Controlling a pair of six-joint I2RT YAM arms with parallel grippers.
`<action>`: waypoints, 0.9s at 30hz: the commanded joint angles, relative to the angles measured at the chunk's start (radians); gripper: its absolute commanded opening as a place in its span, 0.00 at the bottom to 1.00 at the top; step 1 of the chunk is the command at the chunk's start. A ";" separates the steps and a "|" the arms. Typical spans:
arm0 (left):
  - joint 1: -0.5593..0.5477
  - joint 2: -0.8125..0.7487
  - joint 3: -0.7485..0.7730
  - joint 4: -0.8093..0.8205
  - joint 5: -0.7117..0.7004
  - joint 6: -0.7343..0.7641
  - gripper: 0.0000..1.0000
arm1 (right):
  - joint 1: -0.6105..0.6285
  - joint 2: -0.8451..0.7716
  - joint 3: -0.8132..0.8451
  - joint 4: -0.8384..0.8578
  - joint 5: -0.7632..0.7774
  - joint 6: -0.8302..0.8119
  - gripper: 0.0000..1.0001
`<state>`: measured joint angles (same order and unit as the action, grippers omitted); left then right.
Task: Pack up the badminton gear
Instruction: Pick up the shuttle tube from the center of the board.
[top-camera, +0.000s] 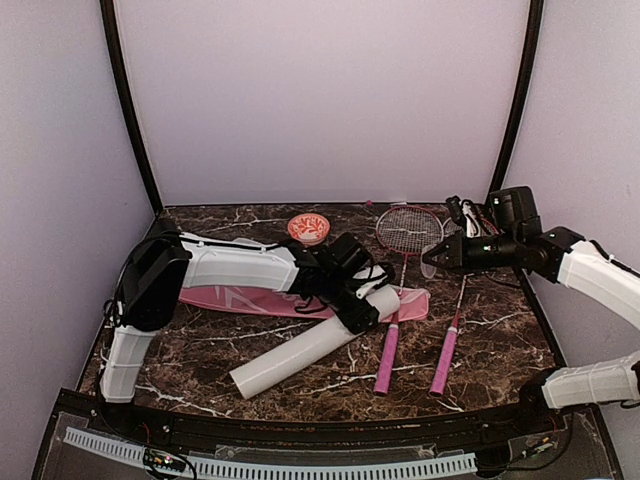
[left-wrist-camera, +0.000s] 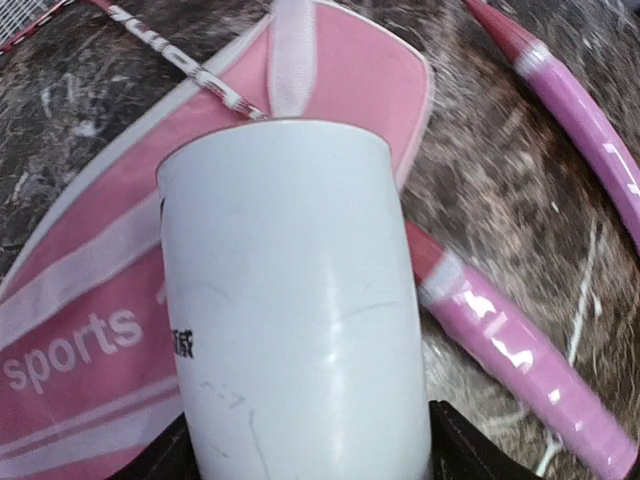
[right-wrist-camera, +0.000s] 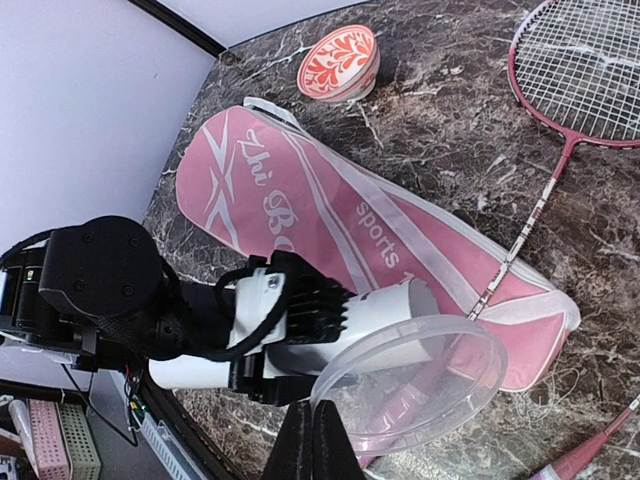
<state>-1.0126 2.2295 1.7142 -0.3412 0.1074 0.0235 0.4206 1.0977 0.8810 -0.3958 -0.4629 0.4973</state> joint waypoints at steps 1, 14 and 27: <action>-0.004 -0.164 -0.156 0.020 0.195 0.196 0.72 | -0.006 -0.009 -0.044 0.036 -0.080 0.001 0.00; 0.003 -0.475 -0.568 0.248 0.311 0.308 0.69 | 0.011 0.036 -0.234 0.251 -0.467 0.069 0.00; 0.002 -0.736 -0.734 0.399 0.330 0.320 0.68 | 0.123 -0.066 -0.302 0.561 -0.698 0.392 0.00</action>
<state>-1.0122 1.6184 1.0176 -0.0364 0.4088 0.3115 0.5125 1.0866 0.5659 0.0307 -1.0668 0.7689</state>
